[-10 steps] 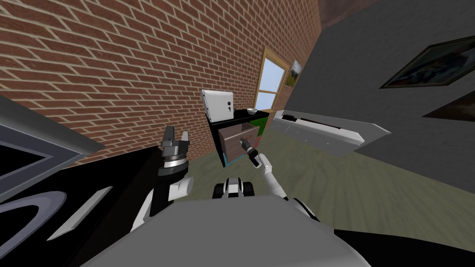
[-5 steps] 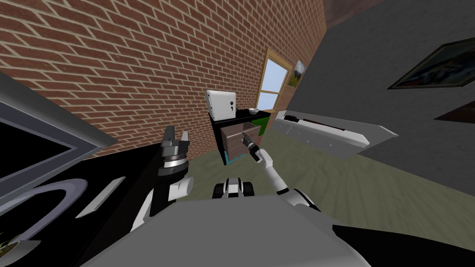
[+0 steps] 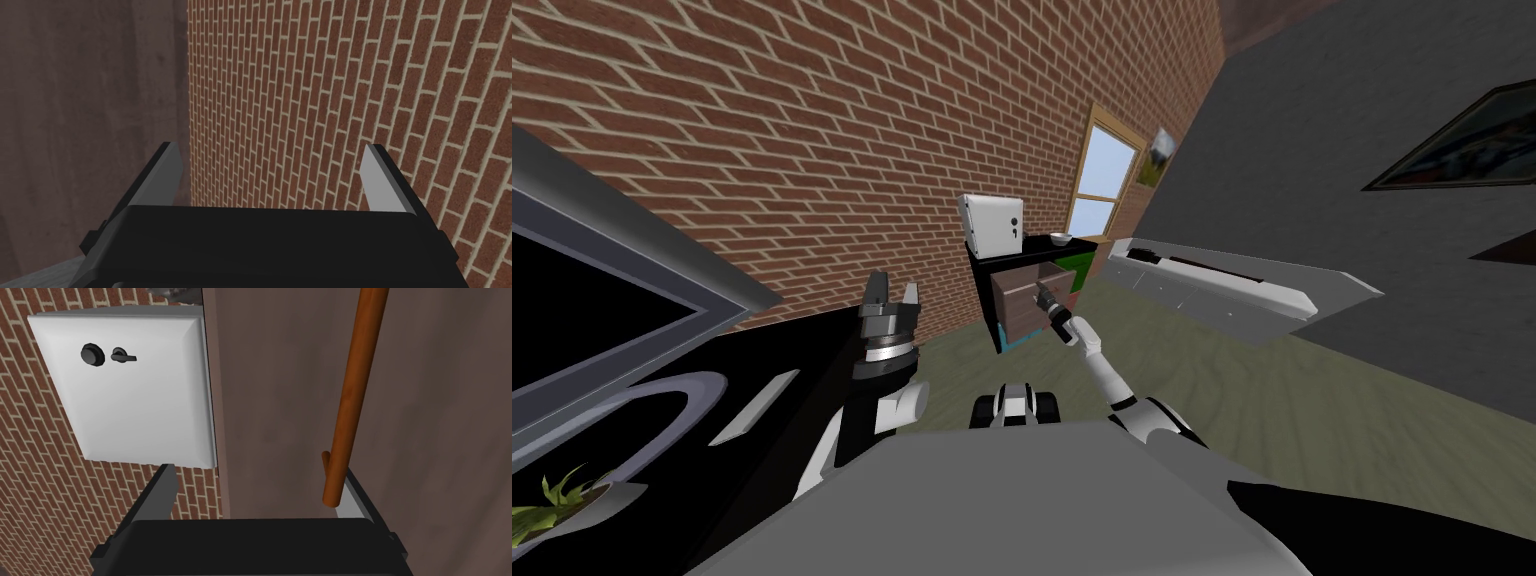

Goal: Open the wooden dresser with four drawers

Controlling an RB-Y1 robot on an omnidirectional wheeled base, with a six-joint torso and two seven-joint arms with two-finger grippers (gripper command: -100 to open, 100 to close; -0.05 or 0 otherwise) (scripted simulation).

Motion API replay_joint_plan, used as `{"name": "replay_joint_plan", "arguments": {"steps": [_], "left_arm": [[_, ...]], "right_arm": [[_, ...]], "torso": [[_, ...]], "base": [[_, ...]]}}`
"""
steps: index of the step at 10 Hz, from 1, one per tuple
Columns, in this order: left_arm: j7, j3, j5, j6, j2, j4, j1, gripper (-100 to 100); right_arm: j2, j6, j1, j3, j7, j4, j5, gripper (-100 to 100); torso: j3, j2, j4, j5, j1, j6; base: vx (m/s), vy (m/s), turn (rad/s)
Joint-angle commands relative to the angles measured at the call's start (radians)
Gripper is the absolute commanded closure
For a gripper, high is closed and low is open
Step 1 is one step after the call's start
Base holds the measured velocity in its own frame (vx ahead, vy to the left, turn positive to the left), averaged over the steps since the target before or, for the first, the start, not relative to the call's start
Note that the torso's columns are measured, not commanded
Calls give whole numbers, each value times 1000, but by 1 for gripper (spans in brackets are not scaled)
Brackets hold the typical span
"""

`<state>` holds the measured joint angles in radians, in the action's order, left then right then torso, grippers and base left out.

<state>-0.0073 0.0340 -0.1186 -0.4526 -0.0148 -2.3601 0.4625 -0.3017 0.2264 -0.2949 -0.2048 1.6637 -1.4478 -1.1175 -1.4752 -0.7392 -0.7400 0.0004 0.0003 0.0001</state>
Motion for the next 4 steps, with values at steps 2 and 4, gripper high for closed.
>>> {"name": "replay_joint_plan", "arguments": {"steps": [2,4], "left_arm": [[0,0,0,0,0,0,0,0],[0,0,0,0,0,0,0,0]], "right_arm": [[0,0,1,0,0,1,0,0],[0,0,1,0,0,2,0,0]], "torso": [[0,1,1,0,0,0],[-1,1,2,0,0,0]], "base": [[0,0,0],[0,0,0]]}}
